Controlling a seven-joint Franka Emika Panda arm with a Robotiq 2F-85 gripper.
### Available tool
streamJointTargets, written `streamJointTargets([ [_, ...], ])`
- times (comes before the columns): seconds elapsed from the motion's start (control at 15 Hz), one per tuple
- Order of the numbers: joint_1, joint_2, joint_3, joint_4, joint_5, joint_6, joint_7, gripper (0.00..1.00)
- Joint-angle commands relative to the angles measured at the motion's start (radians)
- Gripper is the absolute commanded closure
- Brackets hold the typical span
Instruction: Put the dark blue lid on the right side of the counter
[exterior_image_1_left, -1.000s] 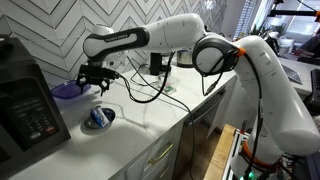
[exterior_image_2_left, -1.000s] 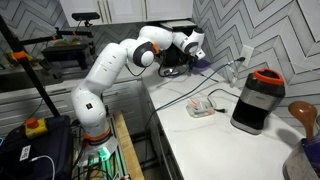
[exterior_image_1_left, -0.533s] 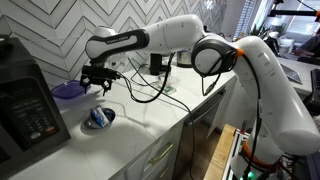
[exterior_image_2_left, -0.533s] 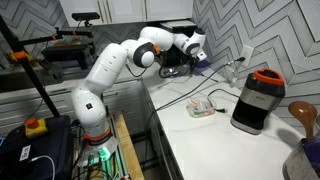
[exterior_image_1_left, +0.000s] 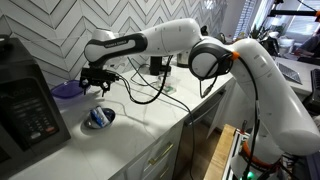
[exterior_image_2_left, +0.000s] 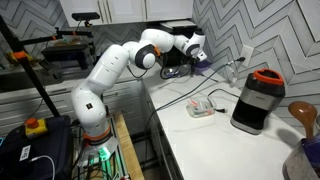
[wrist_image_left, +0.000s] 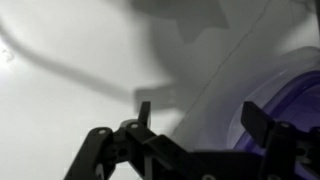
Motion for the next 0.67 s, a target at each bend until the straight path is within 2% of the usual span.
streamJointTargets([
  [0.0,0.015,0.023,-0.005,0.045,-0.031,0.001,0.017,0.05],
  [0.27,0.018,0.024,-0.005,0.058,-0.031,0.004,0.019,0.04],
  [0.6,0.006,0.072,-0.001,0.109,-0.023,0.015,0.003,0.07],
])
